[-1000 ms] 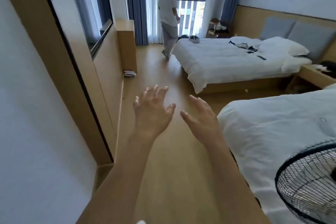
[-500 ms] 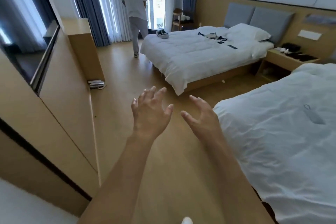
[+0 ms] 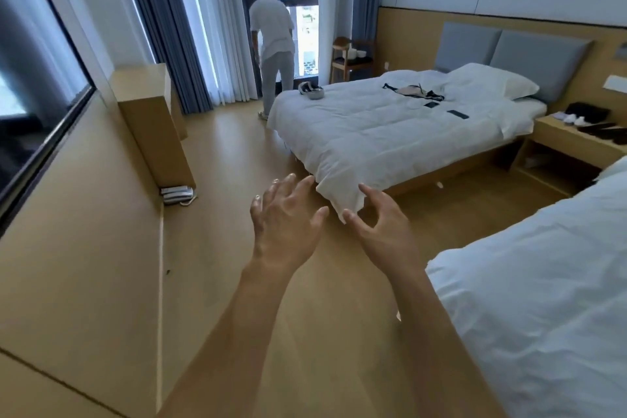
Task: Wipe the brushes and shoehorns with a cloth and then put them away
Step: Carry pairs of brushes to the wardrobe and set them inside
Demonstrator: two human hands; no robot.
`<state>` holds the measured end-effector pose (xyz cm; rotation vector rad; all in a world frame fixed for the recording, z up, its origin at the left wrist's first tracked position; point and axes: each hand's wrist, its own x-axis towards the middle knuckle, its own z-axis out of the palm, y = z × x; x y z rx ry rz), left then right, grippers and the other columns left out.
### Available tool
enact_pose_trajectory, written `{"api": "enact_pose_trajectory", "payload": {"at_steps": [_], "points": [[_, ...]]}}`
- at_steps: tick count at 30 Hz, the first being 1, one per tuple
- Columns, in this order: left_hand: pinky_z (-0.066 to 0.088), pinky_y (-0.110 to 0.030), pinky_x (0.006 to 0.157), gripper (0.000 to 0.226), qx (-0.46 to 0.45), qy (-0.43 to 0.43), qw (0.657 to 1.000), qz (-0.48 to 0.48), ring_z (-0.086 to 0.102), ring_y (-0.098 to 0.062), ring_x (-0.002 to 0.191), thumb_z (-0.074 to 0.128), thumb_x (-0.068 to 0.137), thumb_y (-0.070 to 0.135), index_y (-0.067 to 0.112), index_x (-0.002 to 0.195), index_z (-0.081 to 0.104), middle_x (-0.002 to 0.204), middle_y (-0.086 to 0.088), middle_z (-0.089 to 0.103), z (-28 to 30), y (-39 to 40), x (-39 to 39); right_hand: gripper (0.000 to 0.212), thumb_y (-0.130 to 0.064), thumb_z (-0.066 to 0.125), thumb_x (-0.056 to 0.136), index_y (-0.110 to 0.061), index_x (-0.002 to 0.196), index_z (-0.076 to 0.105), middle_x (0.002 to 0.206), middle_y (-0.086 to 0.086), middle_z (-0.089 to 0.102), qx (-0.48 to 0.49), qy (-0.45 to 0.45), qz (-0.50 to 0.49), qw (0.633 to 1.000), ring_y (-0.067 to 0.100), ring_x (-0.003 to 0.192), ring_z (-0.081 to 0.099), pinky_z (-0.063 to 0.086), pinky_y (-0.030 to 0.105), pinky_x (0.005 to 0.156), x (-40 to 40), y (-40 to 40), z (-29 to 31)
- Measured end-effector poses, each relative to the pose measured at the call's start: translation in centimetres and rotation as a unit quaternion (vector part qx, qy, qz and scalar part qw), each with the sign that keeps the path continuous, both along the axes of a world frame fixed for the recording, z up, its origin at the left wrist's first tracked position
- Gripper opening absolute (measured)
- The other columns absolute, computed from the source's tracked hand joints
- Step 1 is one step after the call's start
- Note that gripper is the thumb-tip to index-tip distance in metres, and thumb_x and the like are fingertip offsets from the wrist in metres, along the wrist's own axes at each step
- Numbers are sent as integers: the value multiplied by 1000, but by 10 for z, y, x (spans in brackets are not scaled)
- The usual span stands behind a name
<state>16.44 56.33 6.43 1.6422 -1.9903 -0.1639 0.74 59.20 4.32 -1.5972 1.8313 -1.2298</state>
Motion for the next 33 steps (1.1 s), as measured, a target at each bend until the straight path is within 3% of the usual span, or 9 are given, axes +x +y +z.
{"api": "enact_pose_trajectory", "payload": {"at_steps": [7, 11, 14, 19, 26, 33], "points": [[15, -50, 117, 60, 2, 14, 999, -34, 26, -23, 146, 59, 90, 48, 32, 145, 41, 156, 0, 35, -3, -124, -58, 59, -41, 67, 93, -32, 147, 45, 153, -7, 44, 14, 1, -28, 1000, 10, 140, 39, 29, 22, 104, -56, -108, 0], [17, -50, 118, 61, 13, 10, 997, -77, 24, -22, 147, 58, 91, 49, 32, 146, 39, 157, 1, 34, -12, -193, -99, 59, -40, 65, 94, -31, 148, 45, 155, -8, 42, 22, 1, -71, 997, 10, 143, 37, 32, 29, 111, -93, -159, -10], [13, -51, 120, 61, 29, 12, 993, -118, 18, -22, 149, 54, 93, 50, 34, 148, 34, 159, 0, 29, -18, -246, -130, 59, -42, 65, 93, -34, 148, 44, 157, -8, 38, 28, -2, -109, 994, 11, 144, 35, 30, 29, 108, -121, -200, -18], [7, -50, 121, 59, 38, 11, 981, -191, 12, -23, 150, 50, 96, 50, 35, 149, 29, 161, 3, 23, -18, -348, -179, 61, -47, 63, 93, -37, 148, 41, 159, -9, 36, 32, 13, -178, 983, 15, 145, 35, 35, 39, 112, -162, -282, -18], [8, -49, 120, 57, 18, 0, 963, -270, 16, -23, 150, 50, 95, 51, 38, 148, 31, 160, 5, 26, 0, -492, -246, 58, -46, 64, 93, -36, 146, 44, 156, -8, 40, 32, 24, -274, 961, 14, 142, 38, 34, 35, 109, -210, -396, 7], [9, -50, 120, 57, 57, -3, 934, -354, 18, -22, 149, 50, 95, 51, 37, 148, 33, 158, 5, 29, -17, -568, -326, 62, -49, 61, 94, -37, 150, 37, 160, -7, 33, 79, 27, -346, 934, 15, 147, 32, 33, 42, 116, -263, -463, -6]]}}
